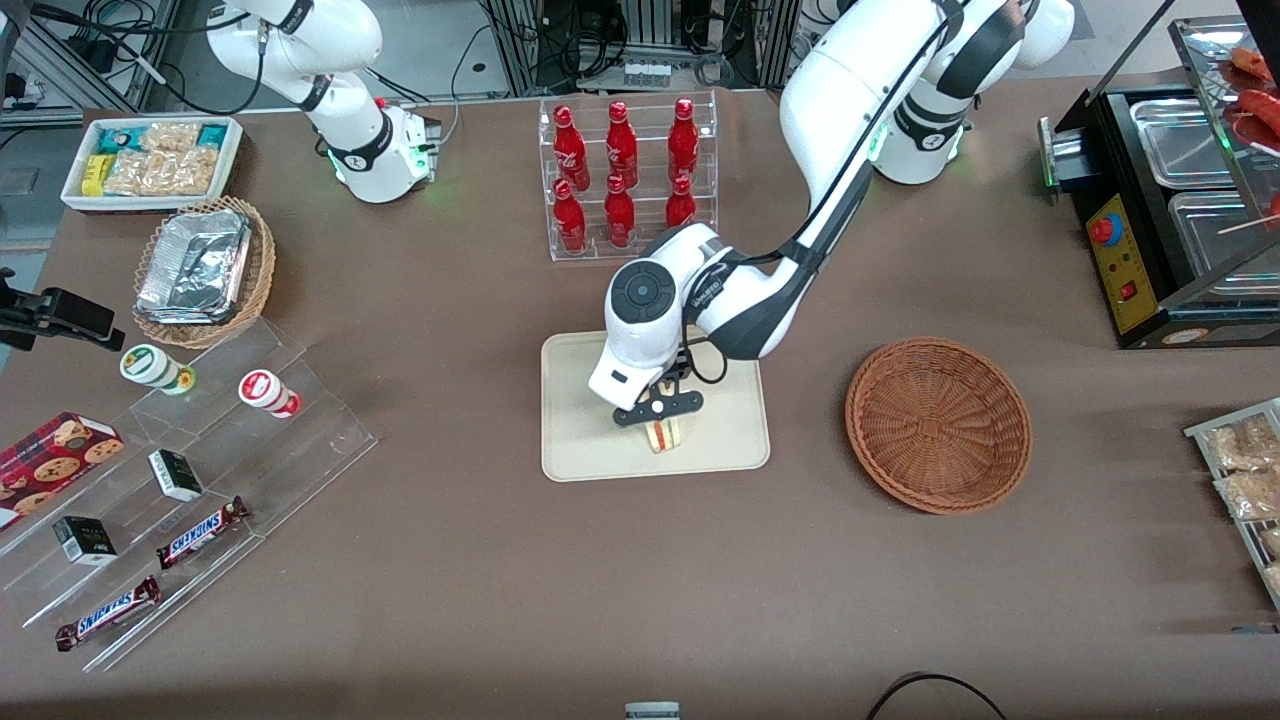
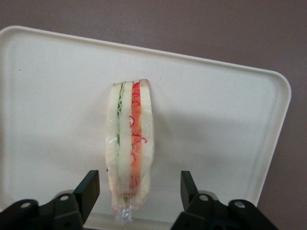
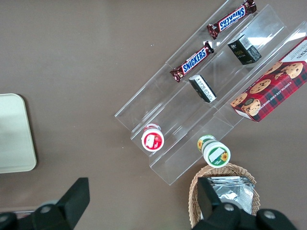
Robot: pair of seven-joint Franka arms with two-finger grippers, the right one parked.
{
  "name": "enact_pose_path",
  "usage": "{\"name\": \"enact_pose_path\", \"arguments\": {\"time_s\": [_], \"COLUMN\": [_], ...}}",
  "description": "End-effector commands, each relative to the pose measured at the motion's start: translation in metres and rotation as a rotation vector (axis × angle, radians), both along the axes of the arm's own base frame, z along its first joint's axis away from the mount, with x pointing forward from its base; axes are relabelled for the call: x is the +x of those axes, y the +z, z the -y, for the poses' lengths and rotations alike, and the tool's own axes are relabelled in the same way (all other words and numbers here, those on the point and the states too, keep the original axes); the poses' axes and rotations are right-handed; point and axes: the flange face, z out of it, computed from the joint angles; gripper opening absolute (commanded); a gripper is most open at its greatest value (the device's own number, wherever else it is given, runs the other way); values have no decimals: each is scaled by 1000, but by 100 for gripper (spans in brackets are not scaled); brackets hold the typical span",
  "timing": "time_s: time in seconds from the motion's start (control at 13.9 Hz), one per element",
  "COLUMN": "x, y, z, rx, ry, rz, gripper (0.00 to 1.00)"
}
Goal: Place sandwich from basket to tray
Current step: 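Lower the sandwich onto the tray and open the left gripper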
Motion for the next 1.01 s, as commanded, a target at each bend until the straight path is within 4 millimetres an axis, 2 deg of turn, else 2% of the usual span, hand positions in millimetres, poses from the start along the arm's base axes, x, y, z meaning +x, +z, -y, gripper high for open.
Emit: {"name": "enact_pose_path", "arguments": {"time_s": [0.0, 0.22, 0.29, 0.5, 0.72, 0.94], "x": [1, 1, 8, 27, 36, 55], "y": [56, 93, 95, 123, 131, 133], "z": [-8, -17, -29, -68, -107, -157], "rx": [-5, 5, 32, 75, 127, 161], "ry": [16, 9, 7, 41, -70, -103], "rz": [36, 56, 55, 65, 29, 26], "gripper": [100, 100, 100, 100, 100, 100]}}
